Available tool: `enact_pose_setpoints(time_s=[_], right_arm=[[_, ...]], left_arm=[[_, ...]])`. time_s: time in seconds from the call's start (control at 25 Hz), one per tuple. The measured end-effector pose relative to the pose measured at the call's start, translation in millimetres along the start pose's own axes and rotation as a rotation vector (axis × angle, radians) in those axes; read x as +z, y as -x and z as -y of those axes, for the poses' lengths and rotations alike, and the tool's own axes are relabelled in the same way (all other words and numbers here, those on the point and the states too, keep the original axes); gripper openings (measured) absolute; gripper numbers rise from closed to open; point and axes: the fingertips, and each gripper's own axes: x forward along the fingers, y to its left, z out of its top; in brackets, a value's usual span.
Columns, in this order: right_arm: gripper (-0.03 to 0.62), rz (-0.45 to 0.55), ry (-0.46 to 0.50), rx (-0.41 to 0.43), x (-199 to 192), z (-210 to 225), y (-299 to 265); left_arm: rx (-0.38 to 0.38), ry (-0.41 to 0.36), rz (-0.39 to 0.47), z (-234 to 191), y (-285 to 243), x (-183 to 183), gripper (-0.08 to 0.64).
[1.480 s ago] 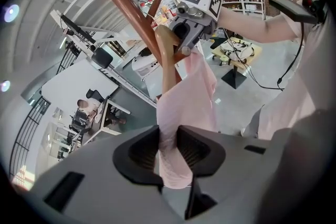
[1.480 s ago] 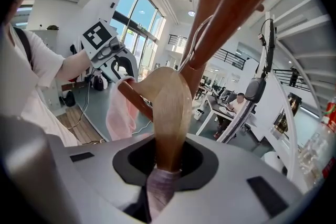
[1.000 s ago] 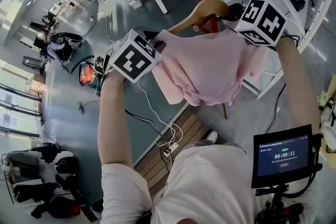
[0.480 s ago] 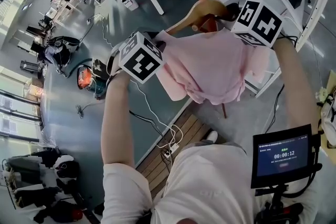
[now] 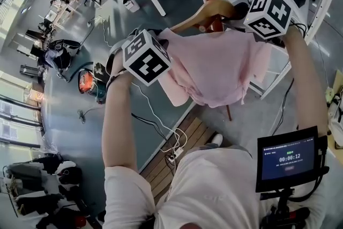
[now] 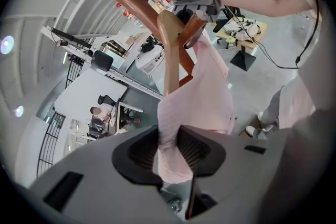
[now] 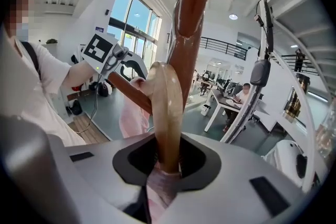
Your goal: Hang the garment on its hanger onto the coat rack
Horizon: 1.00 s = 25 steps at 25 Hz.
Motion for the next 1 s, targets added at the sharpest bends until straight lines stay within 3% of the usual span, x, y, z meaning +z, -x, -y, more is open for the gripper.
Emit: enact_pose_setpoints(time_s=[0.16,0.56,0.8,1.0], right_arm=[[0.067,-0.002,0.011,-0.056,0,2,-5],[0.072,0.019,0.038,-0.159,-3,9,-2],[0.085,-0.002,0.069,-0.179,-4,11,6],[0.118,-0.009,0.069,-0.182,-7,17,13]], left_arm=[[0.028,-0.012,-0.018,-4,-10,-4,0.114],[0.051,0.030,0.047,-3,-14,-1,0.114],[0.074,0.028,0.078,-5,-10,4,0.114],[0.152,0.072,0.167,-21,3,18,0.114]])
